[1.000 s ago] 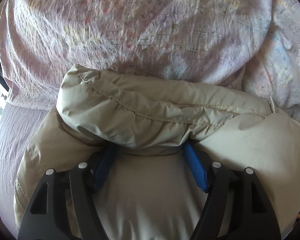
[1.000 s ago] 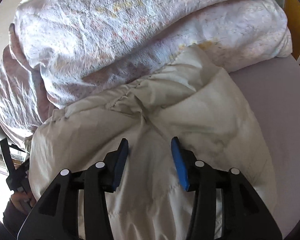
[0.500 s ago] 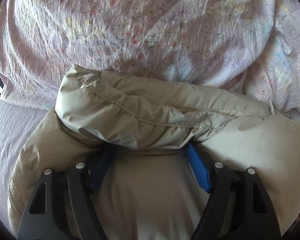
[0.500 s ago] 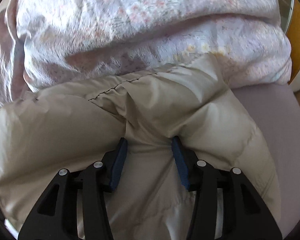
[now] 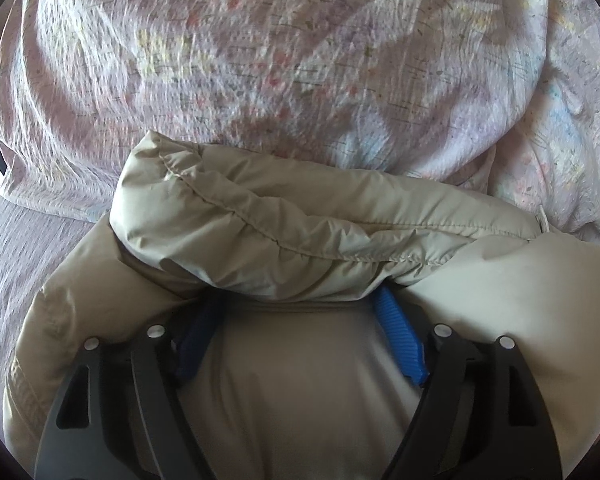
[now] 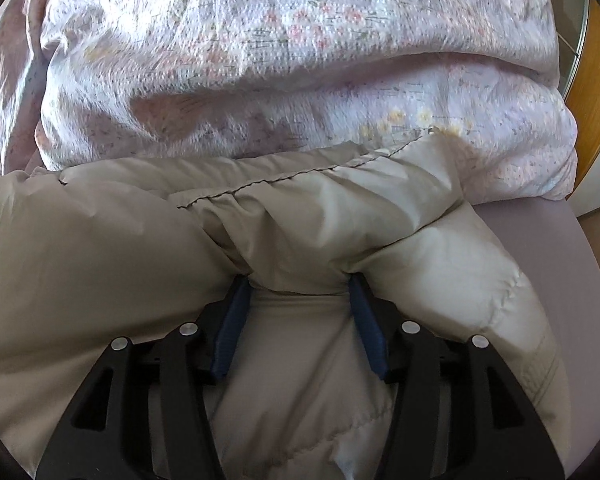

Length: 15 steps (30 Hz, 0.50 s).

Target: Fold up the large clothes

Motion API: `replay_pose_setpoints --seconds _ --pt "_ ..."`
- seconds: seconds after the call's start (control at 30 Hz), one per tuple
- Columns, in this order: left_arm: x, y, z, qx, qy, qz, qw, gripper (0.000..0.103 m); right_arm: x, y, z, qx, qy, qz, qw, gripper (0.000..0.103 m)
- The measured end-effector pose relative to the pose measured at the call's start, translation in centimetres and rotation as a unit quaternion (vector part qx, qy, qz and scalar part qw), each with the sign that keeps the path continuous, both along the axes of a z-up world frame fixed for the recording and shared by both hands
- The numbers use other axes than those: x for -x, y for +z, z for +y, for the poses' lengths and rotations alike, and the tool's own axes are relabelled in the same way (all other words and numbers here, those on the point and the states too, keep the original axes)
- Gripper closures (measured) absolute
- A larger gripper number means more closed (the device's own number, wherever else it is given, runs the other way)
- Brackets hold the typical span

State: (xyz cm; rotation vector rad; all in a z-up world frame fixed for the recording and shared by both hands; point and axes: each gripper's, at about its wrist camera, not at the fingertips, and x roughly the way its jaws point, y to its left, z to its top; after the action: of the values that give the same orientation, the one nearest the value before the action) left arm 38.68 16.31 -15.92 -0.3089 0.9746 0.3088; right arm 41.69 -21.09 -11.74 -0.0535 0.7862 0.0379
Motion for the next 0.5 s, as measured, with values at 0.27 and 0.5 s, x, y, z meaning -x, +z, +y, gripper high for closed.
replay_pose_setpoints --seconds 0.27,0.5 --pt "0.8 -1.0 -0.4 -0.006 0.004 -0.015 0.9999 0.025 0.3 -1.1 0.4 0.002 0.001 -0.018 1.0 0.047" --pt "1.2 -1.2 -0.7 -0.006 -0.002 0.007 1.0 0.025 0.7 -1.0 0.0 0.007 0.002 -0.013 1.0 0.047"
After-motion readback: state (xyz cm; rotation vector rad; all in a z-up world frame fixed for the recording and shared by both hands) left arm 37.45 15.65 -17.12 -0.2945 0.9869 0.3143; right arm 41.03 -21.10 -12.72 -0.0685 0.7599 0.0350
